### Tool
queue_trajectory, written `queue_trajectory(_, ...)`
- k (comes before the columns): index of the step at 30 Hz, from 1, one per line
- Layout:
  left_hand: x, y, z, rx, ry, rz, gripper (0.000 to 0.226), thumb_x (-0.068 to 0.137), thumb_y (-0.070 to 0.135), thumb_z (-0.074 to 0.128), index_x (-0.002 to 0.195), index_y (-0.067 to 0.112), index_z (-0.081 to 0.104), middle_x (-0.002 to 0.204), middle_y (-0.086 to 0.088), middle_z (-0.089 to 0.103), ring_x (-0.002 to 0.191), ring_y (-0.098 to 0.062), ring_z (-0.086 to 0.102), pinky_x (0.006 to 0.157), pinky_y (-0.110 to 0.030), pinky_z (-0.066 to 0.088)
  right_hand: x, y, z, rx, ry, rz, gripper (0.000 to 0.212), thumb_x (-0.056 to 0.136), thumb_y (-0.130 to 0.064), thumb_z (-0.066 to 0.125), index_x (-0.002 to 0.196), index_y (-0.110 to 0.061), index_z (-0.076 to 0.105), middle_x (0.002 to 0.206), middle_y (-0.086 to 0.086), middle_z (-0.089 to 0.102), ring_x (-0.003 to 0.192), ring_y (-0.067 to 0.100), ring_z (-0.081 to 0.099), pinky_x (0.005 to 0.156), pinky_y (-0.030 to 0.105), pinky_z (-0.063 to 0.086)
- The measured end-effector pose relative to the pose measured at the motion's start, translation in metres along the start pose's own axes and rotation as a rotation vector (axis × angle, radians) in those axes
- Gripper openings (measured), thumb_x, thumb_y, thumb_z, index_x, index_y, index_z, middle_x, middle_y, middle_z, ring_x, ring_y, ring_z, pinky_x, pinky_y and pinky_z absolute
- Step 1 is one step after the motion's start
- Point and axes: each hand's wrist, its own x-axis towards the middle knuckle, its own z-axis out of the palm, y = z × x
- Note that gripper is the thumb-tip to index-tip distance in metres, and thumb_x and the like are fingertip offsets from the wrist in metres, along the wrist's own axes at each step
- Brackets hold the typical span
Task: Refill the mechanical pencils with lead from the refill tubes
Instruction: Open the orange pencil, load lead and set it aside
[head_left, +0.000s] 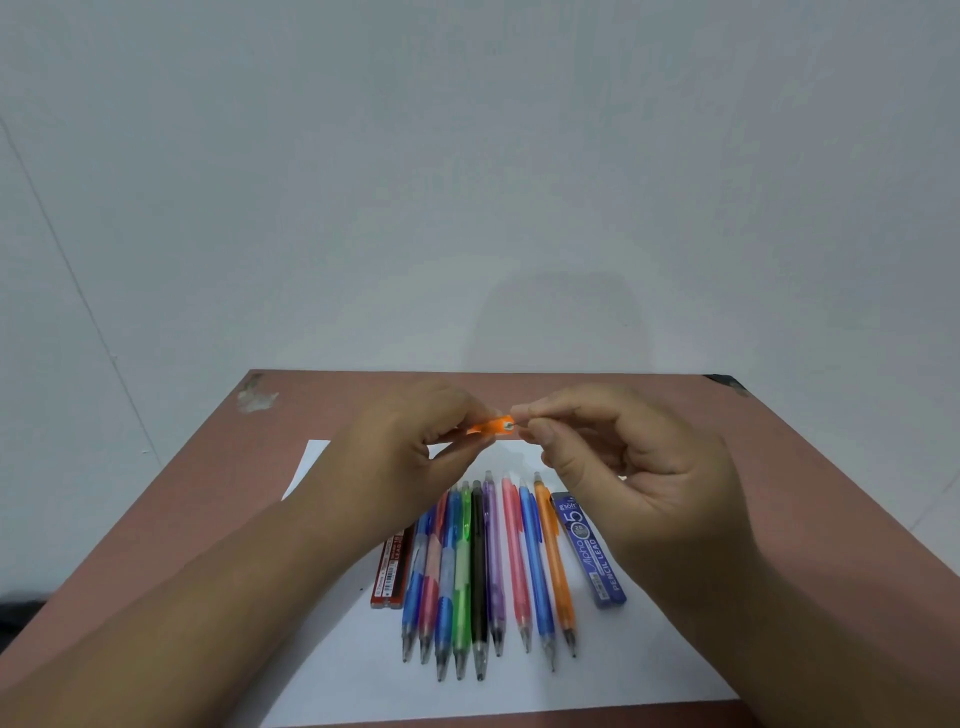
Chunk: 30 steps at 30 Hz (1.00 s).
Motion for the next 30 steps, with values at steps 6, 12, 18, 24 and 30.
queue_trajectory(6, -0.0008, 0.0007, 0.0002, -0.011, -0.010, 0.000, 0.011, 0.090, 0.023, 0.070, 0.100, 0.020, 0.072, 0.089, 0.012, 0.069, 0.081, -0.012, 0.068, 0.070, -0.037, 0.061, -0.0011, 0.0042, -0.0012, -0.086, -0.013, -0.037, 0.018, 0.094, -0.022, 0.065, 0.112, -0.024, 0.067, 0.099, -0.007, 0.075, 0.093, 0.007, 0.073, 0.080, 0.014, 0.056)
queue_trajectory(12, -0.0021, 0.0012, 0.0003, -0.017, -0.015, -0.001, 0.021, 0.091, 0.034, 0.065, 0.101, 0.018, 0.074, 0.093, 0.010, 0.071, 0.083, -0.013, 0.068, 0.071, -0.038, 0.062, -0.0002, 0.0052, -0.0018, -0.124, -0.015, -0.088, 0.018, 0.093, -0.019, 0.066, 0.110, -0.024, 0.066, 0.097, -0.008, 0.074, 0.093, 0.005, 0.071, 0.081, 0.011, 0.053)
queue_trajectory(18, -0.0033, -0.0008, 0.0016, -0.044, -0.031, 0.006, 0.015, 0.092, 0.032, 0.065, 0.107, 0.032, 0.065, 0.094, 0.012, 0.070, 0.086, -0.013, 0.068, 0.073, -0.037, 0.061, 0.0013, 0.0083, -0.0024, -0.207, -0.014, -0.158, 0.017, 0.092, -0.017, 0.067, 0.109, -0.018, 0.069, 0.098, -0.010, 0.069, 0.095, 0.004, 0.068, 0.086, 0.008, 0.049)
queue_trajectory(24, -0.0036, 0.0008, 0.0023, -0.038, -0.028, -0.019, 0.017, 0.091, 0.032, 0.066, 0.108, 0.032, 0.067, 0.096, 0.012, 0.071, 0.086, -0.010, 0.068, 0.074, -0.037, 0.062, 0.0013, 0.0092, -0.0027, -0.270, 0.021, -0.157, 0.019, 0.091, -0.018, 0.073, 0.109, -0.019, 0.070, 0.097, -0.010, 0.070, 0.096, 0.002, 0.067, 0.087, 0.006, 0.048)
queue_trajectory(30, -0.0030, 0.0000, 0.0021, -0.036, -0.037, -0.041, 0.019, 0.090, 0.025, 0.069, 0.109, 0.027, 0.071, 0.095, 0.013, 0.071, 0.087, -0.010, 0.068, 0.075, -0.037, 0.061, 0.0008, 0.0096, -0.0017, -0.263, 0.042, -0.107, 0.019, 0.093, -0.023, 0.067, 0.112, -0.024, 0.068, 0.100, -0.015, 0.068, 0.097, -0.001, 0.067, 0.086, 0.007, 0.049)
